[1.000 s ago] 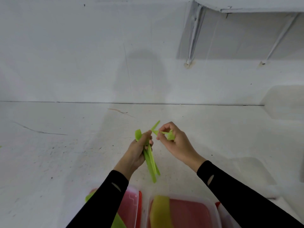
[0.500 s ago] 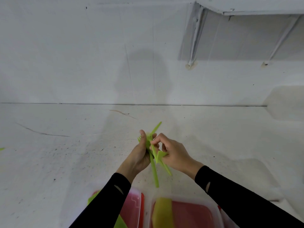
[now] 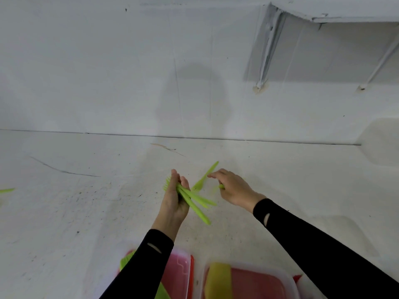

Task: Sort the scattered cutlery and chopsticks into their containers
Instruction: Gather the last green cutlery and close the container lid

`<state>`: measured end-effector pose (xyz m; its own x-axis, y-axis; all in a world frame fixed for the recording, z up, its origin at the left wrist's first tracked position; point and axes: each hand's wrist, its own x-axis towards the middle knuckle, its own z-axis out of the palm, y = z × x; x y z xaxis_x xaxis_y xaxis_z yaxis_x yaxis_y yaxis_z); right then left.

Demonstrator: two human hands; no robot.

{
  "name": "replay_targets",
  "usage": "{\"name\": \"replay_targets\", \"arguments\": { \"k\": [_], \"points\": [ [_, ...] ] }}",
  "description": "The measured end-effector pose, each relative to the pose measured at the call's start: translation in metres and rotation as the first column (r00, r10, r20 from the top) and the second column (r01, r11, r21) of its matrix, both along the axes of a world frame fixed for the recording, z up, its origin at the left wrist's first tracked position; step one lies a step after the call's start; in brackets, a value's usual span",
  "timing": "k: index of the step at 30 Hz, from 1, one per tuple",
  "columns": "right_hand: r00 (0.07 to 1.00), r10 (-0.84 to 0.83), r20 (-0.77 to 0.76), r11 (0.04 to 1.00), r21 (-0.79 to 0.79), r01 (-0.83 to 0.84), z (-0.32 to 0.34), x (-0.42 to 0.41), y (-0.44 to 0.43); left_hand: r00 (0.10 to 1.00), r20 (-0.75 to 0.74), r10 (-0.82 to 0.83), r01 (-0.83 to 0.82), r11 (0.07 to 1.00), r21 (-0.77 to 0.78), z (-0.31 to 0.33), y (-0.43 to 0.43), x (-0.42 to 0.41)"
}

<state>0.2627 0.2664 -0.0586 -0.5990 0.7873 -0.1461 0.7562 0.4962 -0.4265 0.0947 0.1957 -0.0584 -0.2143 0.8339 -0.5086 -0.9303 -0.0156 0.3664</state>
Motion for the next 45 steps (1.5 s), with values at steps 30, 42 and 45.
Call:
{"name": "replay_targets", "arguments": {
  "k": [30, 42, 45],
  "points": [
    [0.811, -0.325, -0.487, 0.94, -0.07, 0.335, 0.023, -0.019, -0.043, 0.91, -0.365, -0.194, 0.185, 0.981, -0.06, -0.003, -0.003, 0.014],
    [0.889, -0.216, -0.404, 0.969, -0.202, 0.143, 0.008, -0.029, -0.062, 0.922, -0.369, -0.119, 0.09, 0.992, -0.093, -0.008, -0.003, 0.01],
    [0.911, -0.171, -0.375, 0.954, -0.293, 0.058, 0.007, -0.028, -0.065, 0.909, -0.414, -0.042, 0.002, 0.995, -0.096, -0.009, -0.002, 0.01]
  ]
}}
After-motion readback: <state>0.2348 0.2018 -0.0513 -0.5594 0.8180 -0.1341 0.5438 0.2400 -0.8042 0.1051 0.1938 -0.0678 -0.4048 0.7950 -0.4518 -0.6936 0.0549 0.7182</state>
